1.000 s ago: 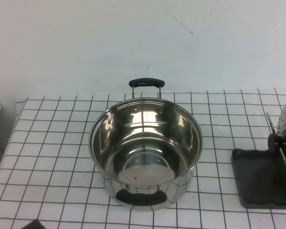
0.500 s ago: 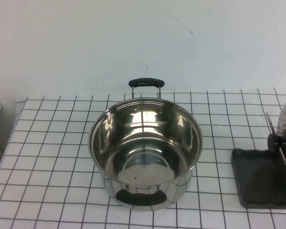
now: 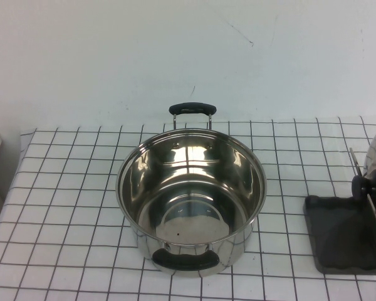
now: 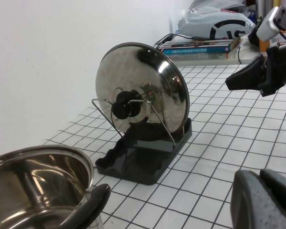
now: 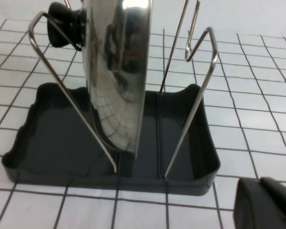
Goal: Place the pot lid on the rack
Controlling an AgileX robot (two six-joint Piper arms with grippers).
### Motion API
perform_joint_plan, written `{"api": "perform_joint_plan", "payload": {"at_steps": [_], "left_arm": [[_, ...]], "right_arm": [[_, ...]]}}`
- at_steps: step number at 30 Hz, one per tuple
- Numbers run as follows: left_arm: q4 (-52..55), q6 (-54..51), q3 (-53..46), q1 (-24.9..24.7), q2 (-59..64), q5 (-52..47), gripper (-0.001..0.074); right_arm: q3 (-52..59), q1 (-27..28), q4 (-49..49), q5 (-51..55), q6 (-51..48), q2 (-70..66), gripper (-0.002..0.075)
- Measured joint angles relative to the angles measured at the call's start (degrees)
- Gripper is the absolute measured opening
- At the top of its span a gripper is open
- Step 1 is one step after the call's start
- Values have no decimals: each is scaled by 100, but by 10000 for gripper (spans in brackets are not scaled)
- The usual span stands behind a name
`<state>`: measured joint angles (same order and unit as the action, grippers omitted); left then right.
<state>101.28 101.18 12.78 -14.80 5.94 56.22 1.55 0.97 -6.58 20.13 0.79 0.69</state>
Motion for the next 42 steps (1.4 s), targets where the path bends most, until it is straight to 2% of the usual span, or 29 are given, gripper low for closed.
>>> {"api": "perform_joint_plan", "payload": {"at_steps": [7, 13, 16, 19, 21, 24, 25, 27, 29, 30, 33, 38, 42], "left_arm": [[0, -93, 0, 0, 0, -48, -1], [-406, -1016, 0, 0, 0, -1087, -1], [-1703, -1583, -24, 0, 0, -1851, -1], [-4197, -2458, -172, 0, 0, -3009, -1], [-6695, -3529, -237, 0, -8, -4054, -1], [-9830, -6268, -261, 15, -80, -5622, -1], [-10494, -7812, -287, 15, -114, -6314, -1], [-11392, -9980, -324, 15, -167, -7268, -1], [-11804, -11502, -336, 56, -221, -8060, -1], [-11930, -11943, -336, 107, -249, -8315, -1], [-11979, -12116, -373, 367, -327, -8505, -1], [-11917, -11537, -848, 1135, -551, -7926, -1], [-11682, -11000, -1263, 1455, -644, -7642, -1]], "right_arm": [[0, 0, 0, 0, 11, 0, -2], [0, 0, 0, 0, 19, 0, -2], [0, 0, 0, 0, 19, 0, -2], [0, 0, 0, 9, 19, 0, -2], [0, 0, 0, 9, 19, 0, -2], [-10, 0, -3, 9, 19, 0, -2], [-10, 0, -3, 22, 19, 0, -2], [-10, 0, -15, 22, 19, 0, -2], [-10, 0, -15, 22, 19, 0, -2], [-10, 0, -17, 22, 19, 0, -2], [-10, 0, -17, 22, 19, 0, -2], [-10, 0, -17, 22, 19, 0, -2], [-10, 0, -27, 22, 19, 0, -2]]}}
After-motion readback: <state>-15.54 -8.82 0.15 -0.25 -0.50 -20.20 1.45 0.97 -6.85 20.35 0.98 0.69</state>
